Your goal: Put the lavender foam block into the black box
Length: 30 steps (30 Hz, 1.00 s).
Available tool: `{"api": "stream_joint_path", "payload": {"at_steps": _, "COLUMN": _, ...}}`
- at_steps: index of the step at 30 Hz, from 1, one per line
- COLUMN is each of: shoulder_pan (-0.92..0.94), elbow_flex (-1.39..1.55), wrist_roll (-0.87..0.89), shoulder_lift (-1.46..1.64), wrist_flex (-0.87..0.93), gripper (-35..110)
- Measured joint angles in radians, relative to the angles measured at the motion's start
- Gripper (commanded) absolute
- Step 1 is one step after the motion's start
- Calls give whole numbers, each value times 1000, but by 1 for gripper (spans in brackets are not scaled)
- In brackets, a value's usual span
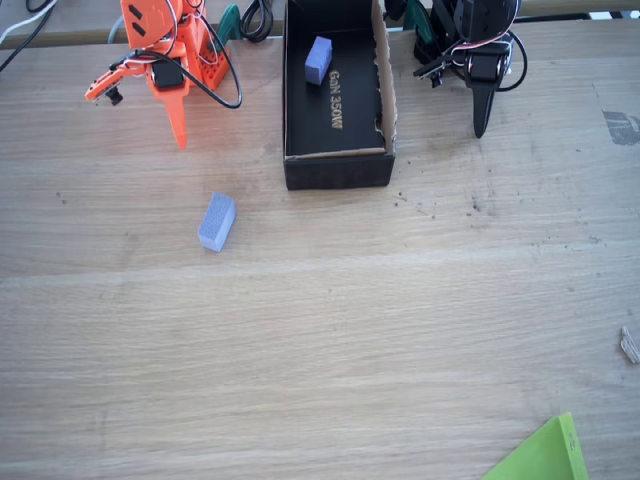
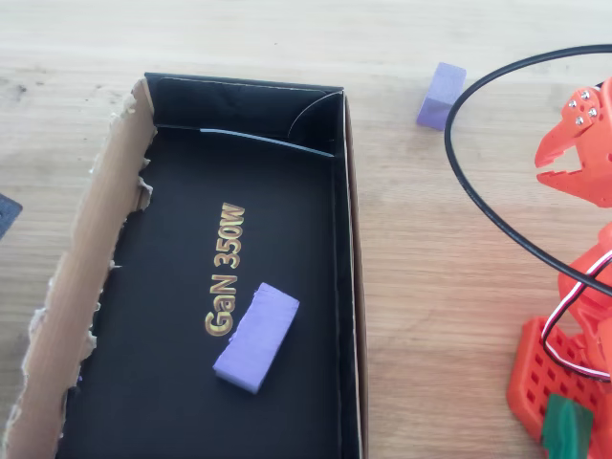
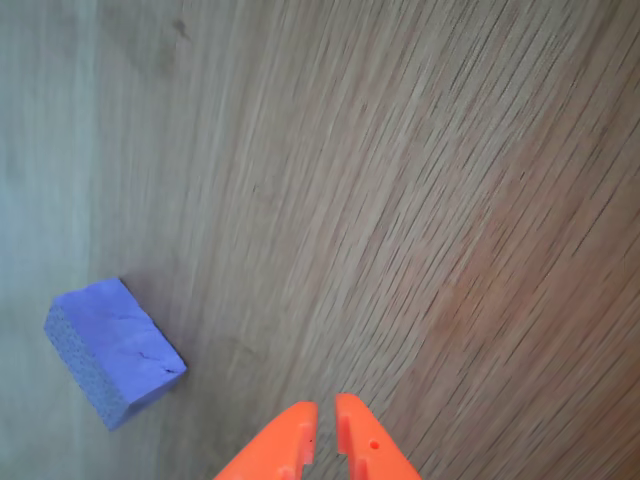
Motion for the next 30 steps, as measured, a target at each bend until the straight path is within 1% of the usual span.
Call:
{"api": "stream_joint_path", "payload": {"at_steps": 4, "shoulder_pan": 40, "elbow_flex": 0, "wrist_roll": -34, "shoulder_lift": 0, "wrist_flex": 0, "gripper": 0}}
{"api": "stream_joint_path", "payload": {"at_steps": 18, "shoulder_pan": 40, "elbow_flex": 0, "wrist_roll": -38, "shoulder_lift": 0, "wrist_flex": 0, "gripper": 0}}
{"api": "stream_joint_path", "payload": {"at_steps": 23, "shoulder_pan": 60, "elbow_flex": 0, "wrist_roll": 26, "shoulder_lift": 0, "wrist_flex": -2, "gripper": 0}}
{"api": "stream_joint_path", "payload": {"at_steps": 26, "shoulder_pan": 64, "elbow_flex": 0, "wrist_roll": 48, "shoulder_lift": 0, "wrist_flex": -43, "gripper": 0}}
{"api": "stream_joint_path", "payload": {"at_steps": 30, "shoulder_pan": 77, "elbow_flex": 0, "wrist_roll": 23, "shoulder_lift": 0, "wrist_flex": -166, "gripper": 0}}
